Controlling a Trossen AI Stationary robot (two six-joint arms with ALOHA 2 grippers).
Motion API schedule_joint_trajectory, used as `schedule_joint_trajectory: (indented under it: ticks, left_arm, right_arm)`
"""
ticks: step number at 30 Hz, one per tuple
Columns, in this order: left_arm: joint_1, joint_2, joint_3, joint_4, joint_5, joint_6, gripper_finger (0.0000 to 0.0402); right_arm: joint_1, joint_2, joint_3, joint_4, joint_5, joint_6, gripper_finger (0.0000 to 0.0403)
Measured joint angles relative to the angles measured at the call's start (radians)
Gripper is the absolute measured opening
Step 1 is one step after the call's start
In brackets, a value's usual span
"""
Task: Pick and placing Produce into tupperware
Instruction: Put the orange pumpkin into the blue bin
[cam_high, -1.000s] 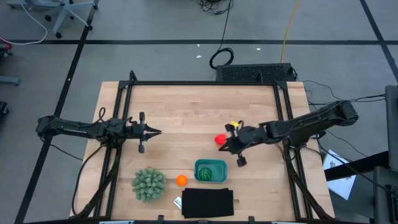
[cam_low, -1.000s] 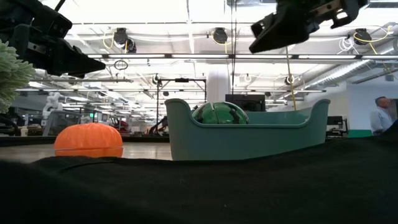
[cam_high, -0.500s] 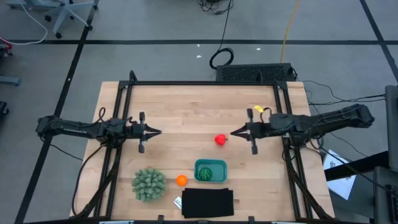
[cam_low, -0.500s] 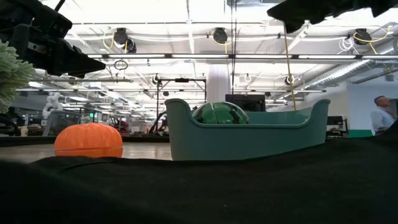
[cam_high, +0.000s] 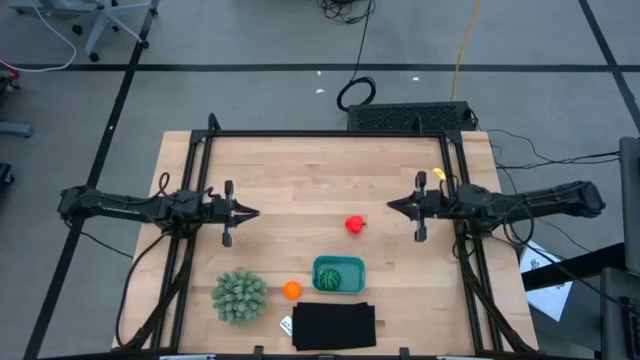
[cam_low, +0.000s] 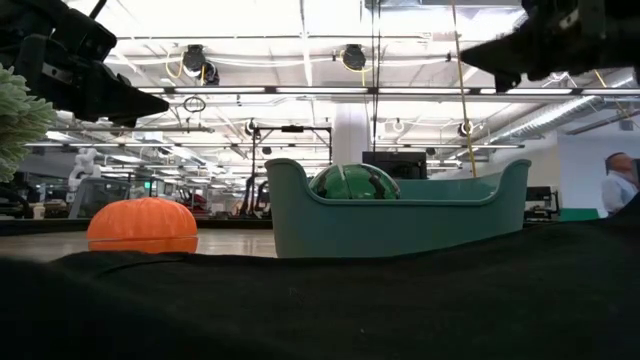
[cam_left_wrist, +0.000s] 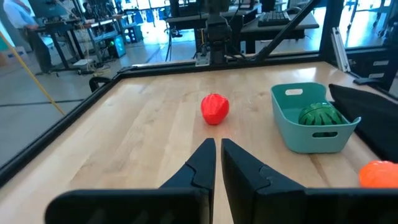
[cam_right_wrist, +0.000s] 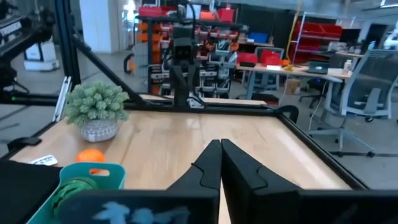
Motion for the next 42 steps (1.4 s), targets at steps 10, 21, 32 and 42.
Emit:
schedule_joint_trajectory:
  ticks: [10,21,32,42]
  left_arm:
    - [0.0,0.0,0.0,0.0,0.003,0.04,0.0031]
    - [0.0,0.0,0.0,0.0,0.004,0.039,0.0031]
    - [0.0,0.0,0.0,0.001,0.004,0.039,0.0031]
    - [0.0,0.0,0.0,0.001,0.005,0.04,0.0031]
  right_arm:
    - [-0.011,-0.095,-0.101,0.004,-0.007,0.03,0.0]
    - [-0.01,-0.115,-0.161,0.065,-0.06,-0.033,0.0]
    - [-0.01,-0.115,-0.215,0.146,-0.086,-0.015,0.0]
    - [-0.01,-0.114,-0.217,0.154,-0.113,-0.021,0.0]
